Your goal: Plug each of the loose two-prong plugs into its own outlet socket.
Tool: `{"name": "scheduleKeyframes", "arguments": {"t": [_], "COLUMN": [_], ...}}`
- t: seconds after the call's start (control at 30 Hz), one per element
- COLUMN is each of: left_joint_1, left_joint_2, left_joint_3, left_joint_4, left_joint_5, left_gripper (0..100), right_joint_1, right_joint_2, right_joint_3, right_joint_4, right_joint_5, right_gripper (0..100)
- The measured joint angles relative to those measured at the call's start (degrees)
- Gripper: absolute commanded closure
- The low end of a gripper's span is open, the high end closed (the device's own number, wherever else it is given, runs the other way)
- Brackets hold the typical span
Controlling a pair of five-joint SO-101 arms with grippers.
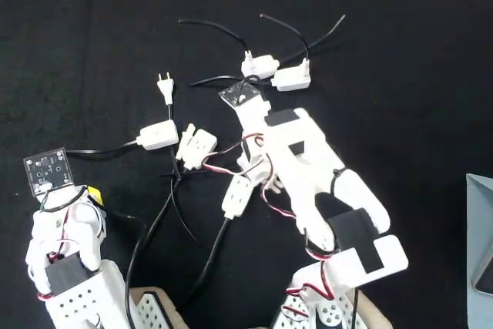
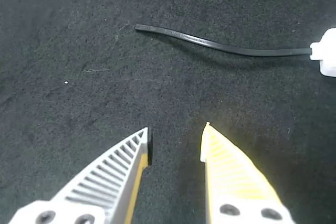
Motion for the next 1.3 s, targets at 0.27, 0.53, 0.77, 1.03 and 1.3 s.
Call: {"name": "scheduleKeyframes", "arguments": {"t": [0.27,0.53,0.77,1.03,1.3], "left_joint_1": [0.0,0.0,0.1,3.2,9.5], "left_joint_2": [0.0,0.0,0.0,0.0,0.0], "left_joint_3": [0.0,0.0,0.0,0.0,-3.7], "left_joint_4": [0.0,0.0,0.0,0.0,0.0], "left_joint_5": [0.0,0.0,0.0,0.0,0.9], "left_gripper": [83,83,83,83,82], "right_joint_1": [0.0,0.0,0.0,-2.9,-11.9], "right_joint_2": [0.0,0.0,-6.2,-26.1,-42.3], "right_joint_3": [0.0,0.0,0.0,2.4,7.9], "right_joint_4": [0.2,4.0,6.0,7.4,3.2], "right_joint_5": [0.1,2.8,2.8,-1.5,-14.0], "right_gripper": [92.8,98.7,98.7,98.7,98.7]}}
